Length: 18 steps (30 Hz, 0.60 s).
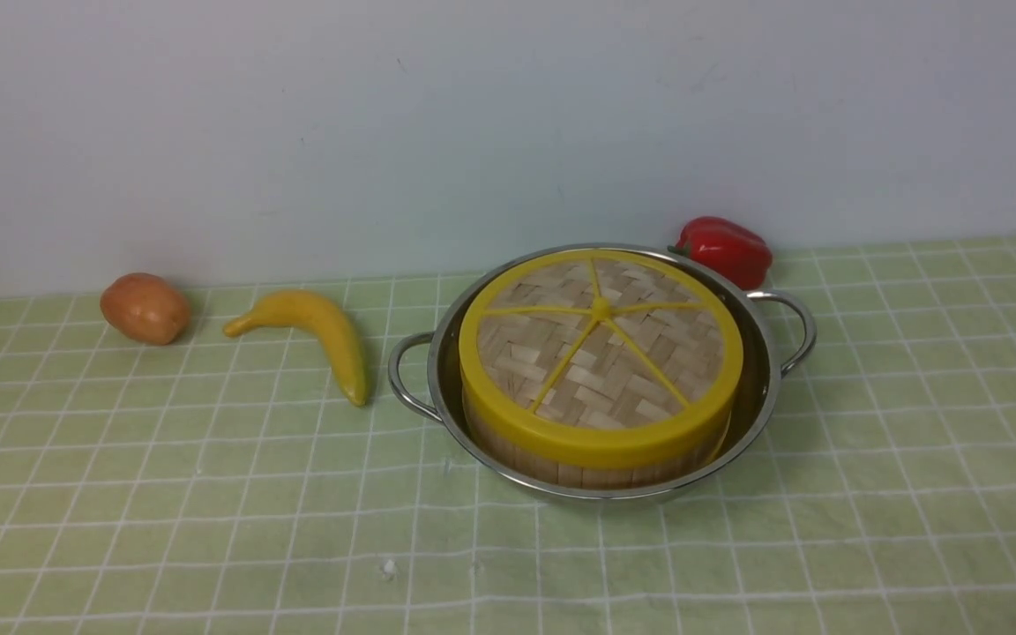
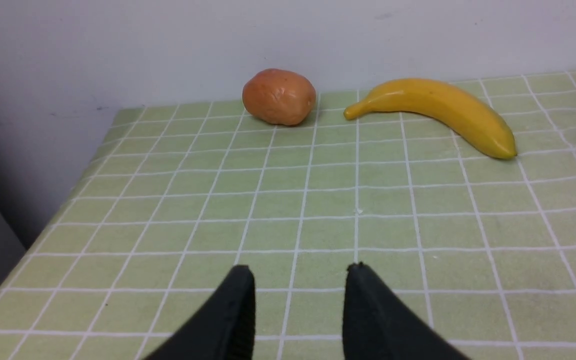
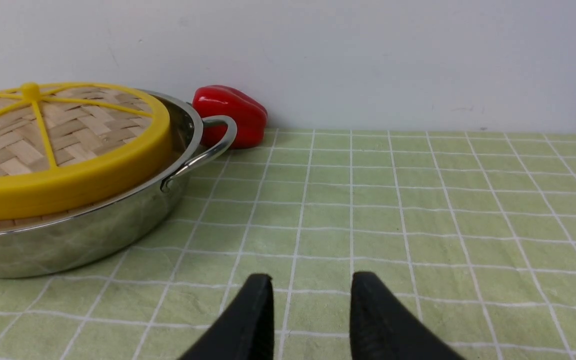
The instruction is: Place the steamer in the pot on the green tablecloth, and put the lid on the steamer.
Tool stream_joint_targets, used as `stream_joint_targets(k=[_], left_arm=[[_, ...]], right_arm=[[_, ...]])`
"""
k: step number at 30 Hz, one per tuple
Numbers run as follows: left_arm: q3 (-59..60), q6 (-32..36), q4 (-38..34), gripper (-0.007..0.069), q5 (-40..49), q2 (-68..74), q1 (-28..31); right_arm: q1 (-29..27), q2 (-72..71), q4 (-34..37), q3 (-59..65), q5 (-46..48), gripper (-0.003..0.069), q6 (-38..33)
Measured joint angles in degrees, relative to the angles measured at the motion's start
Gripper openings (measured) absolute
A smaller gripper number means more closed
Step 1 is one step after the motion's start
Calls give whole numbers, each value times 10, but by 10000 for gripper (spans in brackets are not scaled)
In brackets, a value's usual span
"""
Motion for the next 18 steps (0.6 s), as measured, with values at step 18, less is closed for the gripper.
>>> stream_joint_targets(k=[18], left_arm=[[0,4,0,243,0,0,0]], right_arm=[[0,0,0,0,0,243,2]])
